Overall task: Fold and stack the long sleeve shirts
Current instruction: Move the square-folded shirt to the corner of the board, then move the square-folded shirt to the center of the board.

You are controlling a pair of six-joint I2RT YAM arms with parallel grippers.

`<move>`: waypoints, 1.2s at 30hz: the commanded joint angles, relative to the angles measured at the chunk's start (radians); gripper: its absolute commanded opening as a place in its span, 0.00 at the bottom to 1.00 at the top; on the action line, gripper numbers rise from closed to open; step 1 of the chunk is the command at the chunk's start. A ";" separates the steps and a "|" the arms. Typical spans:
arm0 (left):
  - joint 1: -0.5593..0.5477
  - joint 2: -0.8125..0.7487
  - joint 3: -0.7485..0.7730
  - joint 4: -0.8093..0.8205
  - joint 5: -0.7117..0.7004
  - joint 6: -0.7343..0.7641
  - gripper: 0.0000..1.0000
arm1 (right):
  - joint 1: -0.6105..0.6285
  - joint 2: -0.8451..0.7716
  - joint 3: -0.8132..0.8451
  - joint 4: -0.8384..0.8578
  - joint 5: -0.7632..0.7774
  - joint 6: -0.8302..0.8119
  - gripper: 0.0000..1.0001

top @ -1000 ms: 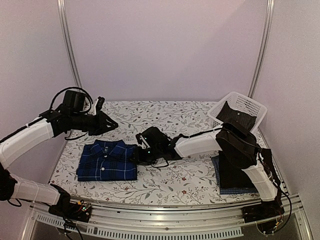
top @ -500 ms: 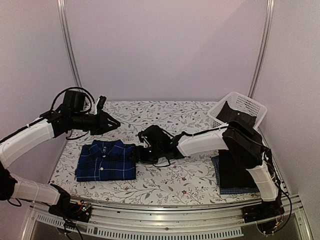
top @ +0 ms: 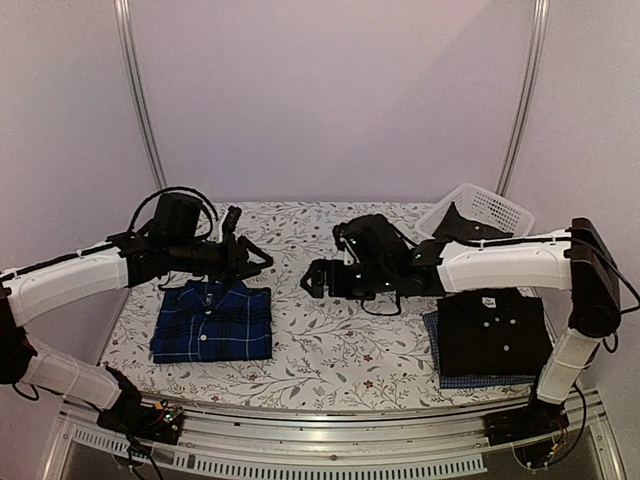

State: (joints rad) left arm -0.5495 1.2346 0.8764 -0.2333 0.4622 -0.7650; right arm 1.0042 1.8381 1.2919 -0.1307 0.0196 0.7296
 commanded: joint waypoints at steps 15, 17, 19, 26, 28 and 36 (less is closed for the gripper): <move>-0.372 0.537 0.171 0.401 -0.103 -0.244 0.55 | -0.139 -0.626 -0.271 -0.305 0.320 -0.056 0.99; -0.409 0.615 0.227 0.422 -0.100 -0.268 0.56 | -0.140 -0.657 -0.270 -0.329 0.373 -0.053 0.99; -0.452 0.700 0.293 0.444 -0.086 -0.290 0.56 | -0.143 -0.690 -0.265 -0.345 0.395 -0.053 0.99; -0.544 0.972 0.589 0.380 -0.078 -0.320 0.56 | -0.147 -0.780 -0.252 -0.395 0.424 -0.118 0.99; -0.559 1.025 0.649 0.362 -0.085 -0.330 0.55 | -0.146 -0.804 -0.241 -0.410 0.406 -0.147 0.99; -0.601 1.176 0.844 0.263 -0.130 -0.306 0.52 | -0.147 -0.892 -0.201 -0.437 0.364 -0.225 0.99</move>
State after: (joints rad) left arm -1.1225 2.3615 1.6333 0.0971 0.3676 -1.0885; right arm 0.8627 0.9894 1.0420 -0.5346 0.4042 0.5583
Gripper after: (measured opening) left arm 0.522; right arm 0.989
